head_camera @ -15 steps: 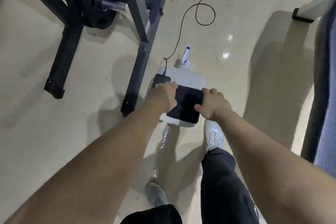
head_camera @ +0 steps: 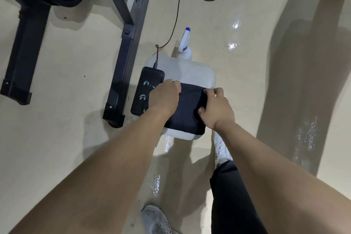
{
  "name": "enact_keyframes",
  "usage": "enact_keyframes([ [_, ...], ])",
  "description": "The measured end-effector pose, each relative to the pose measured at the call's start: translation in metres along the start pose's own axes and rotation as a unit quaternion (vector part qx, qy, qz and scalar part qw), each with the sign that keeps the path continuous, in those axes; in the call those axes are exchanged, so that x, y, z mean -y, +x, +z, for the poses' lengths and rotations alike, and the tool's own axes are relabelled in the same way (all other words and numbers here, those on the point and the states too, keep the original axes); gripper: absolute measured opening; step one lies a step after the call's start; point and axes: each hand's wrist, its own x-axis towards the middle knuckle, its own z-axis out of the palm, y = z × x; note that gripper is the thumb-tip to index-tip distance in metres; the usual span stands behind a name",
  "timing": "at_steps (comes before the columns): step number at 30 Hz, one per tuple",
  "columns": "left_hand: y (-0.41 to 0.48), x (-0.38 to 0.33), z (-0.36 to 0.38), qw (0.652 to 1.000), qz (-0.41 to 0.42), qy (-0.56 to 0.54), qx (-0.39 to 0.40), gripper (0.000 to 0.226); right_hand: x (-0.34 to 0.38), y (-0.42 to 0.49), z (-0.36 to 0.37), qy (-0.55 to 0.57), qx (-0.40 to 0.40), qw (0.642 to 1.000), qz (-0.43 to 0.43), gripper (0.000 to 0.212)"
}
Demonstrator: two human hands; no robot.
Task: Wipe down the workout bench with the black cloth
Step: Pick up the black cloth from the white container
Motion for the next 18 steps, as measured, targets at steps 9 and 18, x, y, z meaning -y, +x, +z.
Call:
enact_keyframes([
  [9,-0.066,-0.034,-0.075,0.982,0.122,-0.130,0.065,0.010,0.025,-0.063,-0.071,0.010,0.027,0.995,-0.093,0.068],
  [18,-0.122,-0.121,-0.226,0.968,0.164,-0.156,0.104,0.004,0.046,-0.145,-0.216,0.049,0.010,0.992,-0.117,0.040],
])
